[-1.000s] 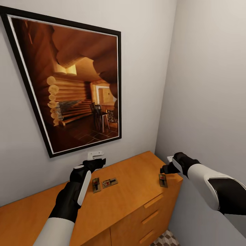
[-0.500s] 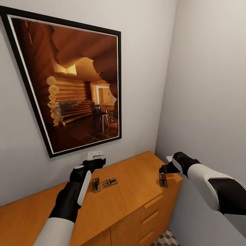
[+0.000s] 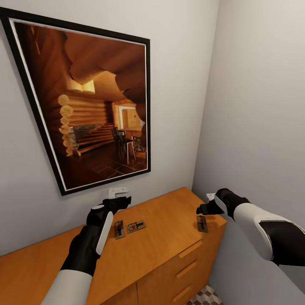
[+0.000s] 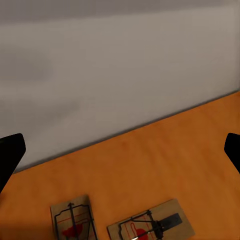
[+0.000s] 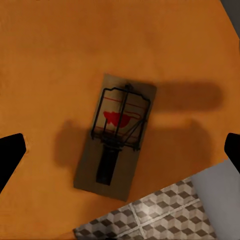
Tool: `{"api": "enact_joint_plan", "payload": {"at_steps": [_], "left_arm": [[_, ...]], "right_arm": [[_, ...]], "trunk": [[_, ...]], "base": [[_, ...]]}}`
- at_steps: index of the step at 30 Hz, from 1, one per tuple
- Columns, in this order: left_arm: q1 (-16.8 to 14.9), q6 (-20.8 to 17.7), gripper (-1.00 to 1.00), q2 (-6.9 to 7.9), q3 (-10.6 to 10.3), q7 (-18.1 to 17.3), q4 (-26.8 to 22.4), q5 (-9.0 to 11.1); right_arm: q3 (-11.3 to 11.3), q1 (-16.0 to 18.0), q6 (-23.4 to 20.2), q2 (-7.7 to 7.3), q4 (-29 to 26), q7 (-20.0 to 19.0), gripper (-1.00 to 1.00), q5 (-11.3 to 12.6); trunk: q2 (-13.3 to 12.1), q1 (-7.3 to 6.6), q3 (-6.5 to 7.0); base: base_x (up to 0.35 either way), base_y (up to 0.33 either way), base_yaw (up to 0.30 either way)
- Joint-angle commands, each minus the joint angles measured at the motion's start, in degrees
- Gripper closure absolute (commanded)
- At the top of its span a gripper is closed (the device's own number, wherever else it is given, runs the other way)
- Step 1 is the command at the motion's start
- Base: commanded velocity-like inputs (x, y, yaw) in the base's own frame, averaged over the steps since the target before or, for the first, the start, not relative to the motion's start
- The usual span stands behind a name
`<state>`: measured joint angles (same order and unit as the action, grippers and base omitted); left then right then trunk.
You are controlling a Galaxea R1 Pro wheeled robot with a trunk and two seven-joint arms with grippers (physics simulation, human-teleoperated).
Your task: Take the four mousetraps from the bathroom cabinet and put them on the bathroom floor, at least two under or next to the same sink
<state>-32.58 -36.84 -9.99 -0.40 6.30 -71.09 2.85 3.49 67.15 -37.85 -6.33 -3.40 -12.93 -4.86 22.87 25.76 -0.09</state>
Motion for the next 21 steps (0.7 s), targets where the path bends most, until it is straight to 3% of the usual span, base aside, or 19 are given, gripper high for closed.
{"api": "enact_joint_plan", "payload": {"at_steps": [1,11,21], "left_arm": [[-0.02,-0.25,-1.00,-0.01,-0.04,0.38,-0.06,0.32],[-0.03,1.45,-1.00,-0.01,-0.26,0.38,4.27,0.49],[-0.03,5.04,-1.00,-0.01,-0.03,0.47,6.06,0.49]], "right_arm": [[0.34,-0.01,-0.23,-0.06,-0.11,-1.03,-1.00,-0.01],[0.47,-0.02,-0.34,-0.95,0.12,-1.40,-1.00,9.68],[0.47,-0.01,0.01,-1.23,0.23,2.35,-1.00,11.45]], "trunk": [[0.04,0.02,-0.03],[0.04,0.02,-0.03],[0.04,0.02,-0.03]], "base": [[0.000,0.000,0.000],[0.000,0.000,0.000],[0.000,0.000,0.000]]}}
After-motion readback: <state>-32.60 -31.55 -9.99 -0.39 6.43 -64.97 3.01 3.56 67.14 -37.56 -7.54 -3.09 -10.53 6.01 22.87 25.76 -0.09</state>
